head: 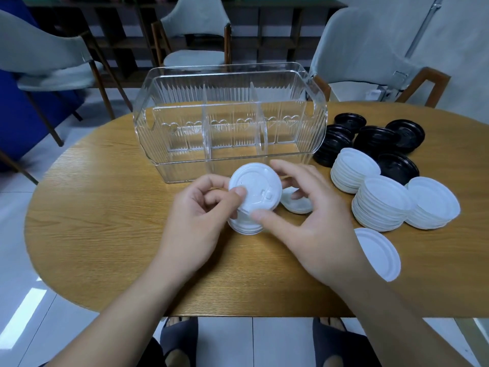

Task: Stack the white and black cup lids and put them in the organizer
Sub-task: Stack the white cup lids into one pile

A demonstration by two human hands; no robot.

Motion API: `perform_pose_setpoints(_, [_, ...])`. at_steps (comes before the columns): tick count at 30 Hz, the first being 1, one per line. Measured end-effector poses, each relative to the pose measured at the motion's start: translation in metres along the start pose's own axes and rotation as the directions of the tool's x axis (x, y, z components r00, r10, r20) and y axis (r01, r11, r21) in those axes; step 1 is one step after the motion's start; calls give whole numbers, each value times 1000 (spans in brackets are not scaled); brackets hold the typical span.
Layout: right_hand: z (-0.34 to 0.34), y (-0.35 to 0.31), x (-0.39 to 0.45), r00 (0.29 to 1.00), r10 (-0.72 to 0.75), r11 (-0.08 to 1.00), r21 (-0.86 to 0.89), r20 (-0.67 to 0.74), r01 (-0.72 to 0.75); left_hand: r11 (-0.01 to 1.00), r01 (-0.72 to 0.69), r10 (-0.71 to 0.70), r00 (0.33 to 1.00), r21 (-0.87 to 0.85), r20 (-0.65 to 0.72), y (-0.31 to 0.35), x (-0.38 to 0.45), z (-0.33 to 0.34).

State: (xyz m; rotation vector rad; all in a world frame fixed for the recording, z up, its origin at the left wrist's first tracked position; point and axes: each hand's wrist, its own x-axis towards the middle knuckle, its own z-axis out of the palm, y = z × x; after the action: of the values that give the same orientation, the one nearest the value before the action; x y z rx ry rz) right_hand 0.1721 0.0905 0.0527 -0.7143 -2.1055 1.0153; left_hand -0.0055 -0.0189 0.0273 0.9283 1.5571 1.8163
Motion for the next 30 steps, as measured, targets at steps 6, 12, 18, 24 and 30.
perform_pose_setpoints(6, [6,8,2,999,-39,982,-186,16,42,998,50,-51,998,39,39,2,-3,1])
perform_pose_setpoints(12, [0,14,4,1000,19,979,-202,-5,-20,895,-148,153,988,421,23,6,2,-16])
perform_pose_setpoints(18, [-1,19,6,999,27,957,-289,27,-17,747,-64,-97,974,662,203,-1,0,-27])
perform_pose_setpoints(24, [5,17,7,994,20,931,-365,103,19,636,-130,-39,979,761,201,-10,2,-19])
perform_pose_setpoints(30, [11,15,7,986,29,917,-397,163,39,605,-174,1,976,777,217,-16,2,-17])
